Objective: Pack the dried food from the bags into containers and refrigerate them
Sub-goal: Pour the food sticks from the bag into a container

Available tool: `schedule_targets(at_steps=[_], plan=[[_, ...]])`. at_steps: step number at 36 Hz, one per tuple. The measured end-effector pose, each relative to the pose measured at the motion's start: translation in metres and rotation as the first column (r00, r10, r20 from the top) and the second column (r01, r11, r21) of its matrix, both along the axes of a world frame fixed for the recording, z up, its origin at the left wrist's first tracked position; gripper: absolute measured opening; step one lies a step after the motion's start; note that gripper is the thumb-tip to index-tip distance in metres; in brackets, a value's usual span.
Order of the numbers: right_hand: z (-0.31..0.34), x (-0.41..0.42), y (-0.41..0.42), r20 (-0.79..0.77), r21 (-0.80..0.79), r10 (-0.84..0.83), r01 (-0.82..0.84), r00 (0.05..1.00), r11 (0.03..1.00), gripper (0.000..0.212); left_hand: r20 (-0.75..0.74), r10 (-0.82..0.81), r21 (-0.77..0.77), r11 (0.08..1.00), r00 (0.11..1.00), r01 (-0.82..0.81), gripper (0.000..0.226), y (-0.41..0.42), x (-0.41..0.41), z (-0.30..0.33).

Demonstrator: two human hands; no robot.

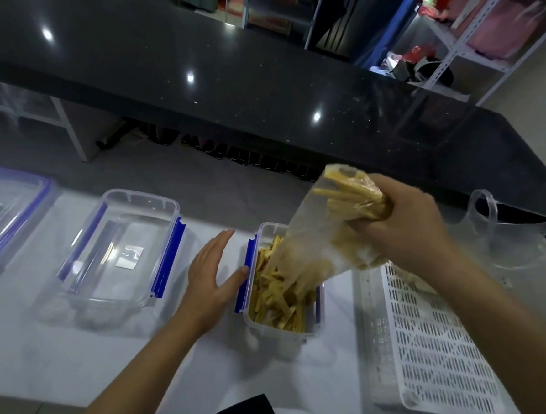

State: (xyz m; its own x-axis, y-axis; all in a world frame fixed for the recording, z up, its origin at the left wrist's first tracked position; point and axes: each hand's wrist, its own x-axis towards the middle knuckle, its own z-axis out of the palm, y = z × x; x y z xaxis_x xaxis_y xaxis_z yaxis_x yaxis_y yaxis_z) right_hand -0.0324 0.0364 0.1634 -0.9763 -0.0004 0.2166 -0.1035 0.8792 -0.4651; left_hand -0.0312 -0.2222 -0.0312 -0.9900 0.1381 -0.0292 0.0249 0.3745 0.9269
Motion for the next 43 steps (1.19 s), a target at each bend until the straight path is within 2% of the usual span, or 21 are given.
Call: schedule_targets(at_steps=[6, 10, 15, 17, 20, 24, 28, 32, 35, 40, 43], plan=[[0.004, -0.003, -0.007, 0.073, 0.046, 0.057, -0.061, 0.996, 0.997, 0.04, 0.016, -0.017, 0.083, 0.996, 1.0, 0.016, 0.067, 0.002, -0.01, 0.02], [0.014, -0.009, -0.01, -0.035, 0.09, 0.03, -0.026, 0.999, 0.996, 0.04, -0.057, -0.09, 0.137, 0.986, 0.994, 0.097, 0.07, 0.0, -0.023, 0.053], [0.001, -0.005, -0.026, 0.041, 0.153, 0.081, -0.086, 0.996, 0.984, 0.036, -0.17, -0.187, 0.212, 0.952, 0.967, 0.221, 0.078, 0.005, -0.041, 0.108], [-0.005, -0.005, -0.027, 0.01, 0.184, 0.075, -0.076, 0.997, 0.98, 0.036, -0.191, -0.254, 0.167, 0.943, 0.948, 0.287, 0.074, 0.01, -0.049, 0.124], [-0.008, -0.005, -0.027, -0.008, 0.222, 0.068, -0.065, 0.998, 0.973, 0.036, -0.137, -0.334, 0.148, 0.924, 0.933, 0.353, 0.055, 0.019, -0.057, 0.135], [-0.011, -0.002, -0.03, -0.021, 0.244, 0.08, -0.072, 0.997, 0.967, 0.033, -0.126, -0.284, 0.213, 0.928, 0.95, 0.306, 0.04, 0.031, -0.061, 0.138], [-0.016, -0.001, -0.03, 0.014, 0.26, 0.079, -0.08, 0.997, 0.962, 0.037, -0.105, -0.338, 0.296, 0.887, 0.935, 0.354, 0.047, 0.034, -0.059, 0.136], [-0.021, 0.0, -0.028, 0.015, 0.251, 0.084, -0.085, 0.996, 0.964, 0.035, -0.184, -0.283, 0.27, 0.906, 0.941, 0.325, 0.023, 0.039, -0.055, 0.137], [-0.025, 0.002, -0.026, 0.011, 0.254, 0.09, -0.089, 0.996, 0.963, 0.036, -0.234, -0.25, 0.272, 0.911, 0.94, 0.31, 0.015, 0.039, -0.055, 0.137], [-0.032, 0.005, -0.017, 0.077, 0.249, 0.064, -0.082, 0.995, 0.965, 0.044, -0.225, -0.196, 0.296, 0.919, 0.954, 0.259, 0.018, 0.036, -0.059, 0.136], [-0.033, 0.009, -0.009, 0.156, 0.138, 0.031, -0.053, 0.987, 0.989, 0.04, -0.205, -0.172, 0.337, 0.912, 0.964, 0.235, 0.019, 0.032, -0.061, 0.134]])
